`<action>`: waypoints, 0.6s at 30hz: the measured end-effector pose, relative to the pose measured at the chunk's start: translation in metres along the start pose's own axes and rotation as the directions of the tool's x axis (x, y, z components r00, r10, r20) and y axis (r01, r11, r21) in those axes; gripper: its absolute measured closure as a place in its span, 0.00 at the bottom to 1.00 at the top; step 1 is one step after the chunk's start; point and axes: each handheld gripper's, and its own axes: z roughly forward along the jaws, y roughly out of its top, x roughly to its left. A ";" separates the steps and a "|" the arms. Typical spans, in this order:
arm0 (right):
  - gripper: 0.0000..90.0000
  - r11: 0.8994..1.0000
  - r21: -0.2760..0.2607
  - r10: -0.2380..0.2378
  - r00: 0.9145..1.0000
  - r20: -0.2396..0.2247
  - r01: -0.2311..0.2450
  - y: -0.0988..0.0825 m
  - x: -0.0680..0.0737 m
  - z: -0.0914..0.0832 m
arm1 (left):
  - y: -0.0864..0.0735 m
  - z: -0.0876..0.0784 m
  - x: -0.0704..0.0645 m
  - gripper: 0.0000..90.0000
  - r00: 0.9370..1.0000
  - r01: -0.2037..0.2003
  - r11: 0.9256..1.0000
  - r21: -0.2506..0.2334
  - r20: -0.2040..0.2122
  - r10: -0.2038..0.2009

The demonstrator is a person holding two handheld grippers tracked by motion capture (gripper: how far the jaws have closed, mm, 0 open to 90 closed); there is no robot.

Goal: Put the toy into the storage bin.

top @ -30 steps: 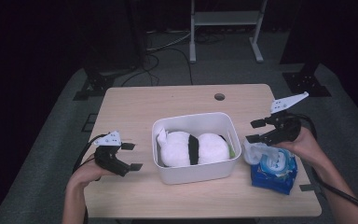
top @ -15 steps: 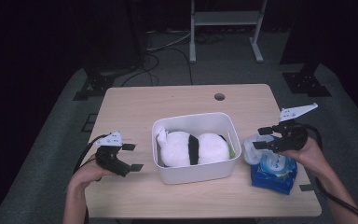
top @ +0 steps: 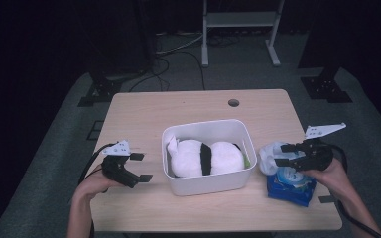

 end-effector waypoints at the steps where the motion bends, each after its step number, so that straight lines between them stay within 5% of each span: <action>1: 0.31 1.000 0.001 0.005 1.000 0.000 -0.005 -0.002 0.000 0.000 | 0.000 0.000 0.000 0.10 1.000 -0.001 1.000 0.000 0.000 0.001; 18: 0.31 0.999 0.001 0.047 0.999 0.014 -0.047 -0.030 0.000 -0.004 | -0.001 0.002 0.000 0.10 1.000 0.002 1.000 0.005 0.002 -0.002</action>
